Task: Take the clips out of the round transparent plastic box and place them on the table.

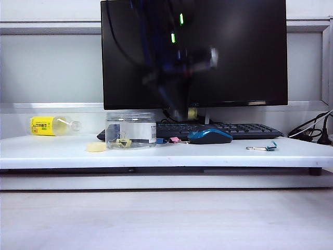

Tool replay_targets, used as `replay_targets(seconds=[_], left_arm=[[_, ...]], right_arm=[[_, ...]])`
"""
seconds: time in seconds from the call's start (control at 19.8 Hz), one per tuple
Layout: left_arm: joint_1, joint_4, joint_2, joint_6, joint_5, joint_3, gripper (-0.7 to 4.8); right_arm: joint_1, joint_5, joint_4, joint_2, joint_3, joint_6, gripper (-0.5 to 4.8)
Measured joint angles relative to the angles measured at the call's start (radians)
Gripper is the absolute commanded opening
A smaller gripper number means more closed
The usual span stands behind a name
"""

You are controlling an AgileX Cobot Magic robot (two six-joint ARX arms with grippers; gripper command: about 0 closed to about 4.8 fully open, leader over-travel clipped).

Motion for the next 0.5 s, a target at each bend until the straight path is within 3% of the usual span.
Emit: replay_targets(seconds=[0.25,0.4,0.5], left_arm=[[0.004,0.03,0.075,0.0,0.0,-0.001,0.59],[0.01,0.022,0.095,0.0,-0.001,-0.003,1.79],[0.009,0.023,0.093,0.001,0.0,-0.002,1.86]], right_arm=[[0.0,0.0,0.0,0.0,0.0,0.0,1.07],[0.0,0.0,0.0,0.0,0.0,0.0,1.07],[0.0,0.0,0.0,0.0,0.0,0.0,1.07]])
